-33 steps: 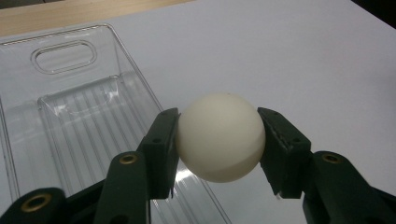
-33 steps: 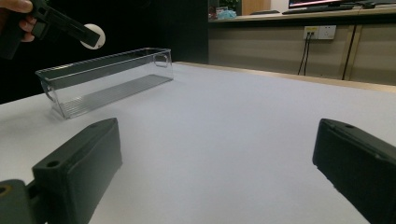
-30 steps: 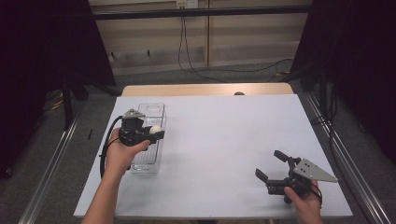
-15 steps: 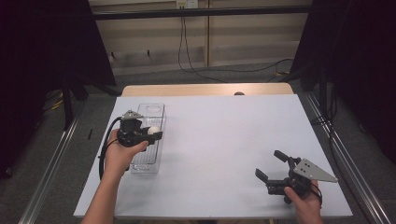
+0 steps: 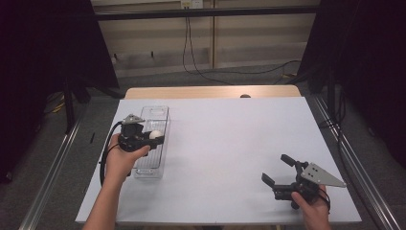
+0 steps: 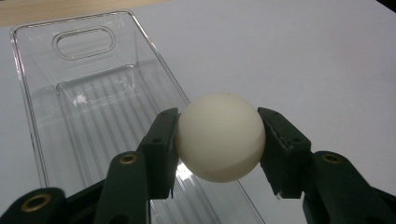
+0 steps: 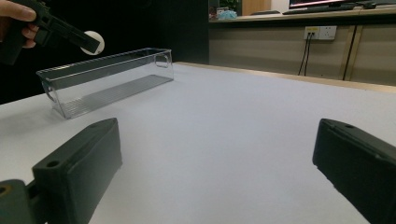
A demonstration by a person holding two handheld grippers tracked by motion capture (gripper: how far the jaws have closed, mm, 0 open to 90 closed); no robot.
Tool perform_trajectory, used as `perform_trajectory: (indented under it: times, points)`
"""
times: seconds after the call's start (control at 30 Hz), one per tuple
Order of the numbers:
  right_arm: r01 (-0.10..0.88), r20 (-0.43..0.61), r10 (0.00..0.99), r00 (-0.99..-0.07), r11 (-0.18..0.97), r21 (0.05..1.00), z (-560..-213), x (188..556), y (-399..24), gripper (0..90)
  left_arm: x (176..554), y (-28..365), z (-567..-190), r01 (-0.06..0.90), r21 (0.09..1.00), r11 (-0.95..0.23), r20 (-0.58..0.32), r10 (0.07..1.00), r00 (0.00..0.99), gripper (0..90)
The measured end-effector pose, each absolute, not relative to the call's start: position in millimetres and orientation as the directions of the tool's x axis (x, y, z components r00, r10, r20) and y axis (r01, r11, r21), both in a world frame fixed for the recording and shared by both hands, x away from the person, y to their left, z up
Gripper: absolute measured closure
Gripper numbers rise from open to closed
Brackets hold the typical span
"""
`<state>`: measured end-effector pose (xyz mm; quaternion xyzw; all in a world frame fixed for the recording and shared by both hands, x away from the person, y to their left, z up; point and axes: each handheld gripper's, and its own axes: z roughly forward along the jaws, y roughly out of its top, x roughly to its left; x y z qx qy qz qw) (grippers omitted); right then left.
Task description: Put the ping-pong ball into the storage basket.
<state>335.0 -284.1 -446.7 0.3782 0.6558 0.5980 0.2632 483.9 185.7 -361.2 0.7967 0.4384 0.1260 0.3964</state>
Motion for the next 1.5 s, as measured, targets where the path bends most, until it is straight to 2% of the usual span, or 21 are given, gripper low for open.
perform_trajectory:
  times: [1.5]
  points:
    - [0.186,0.112,0.81,-0.576,-0.004,0.983,-447,335,-283,0.8,484,197,-372,0.611,0.731,-0.305,-0.117,0.825,0.552,51.2]
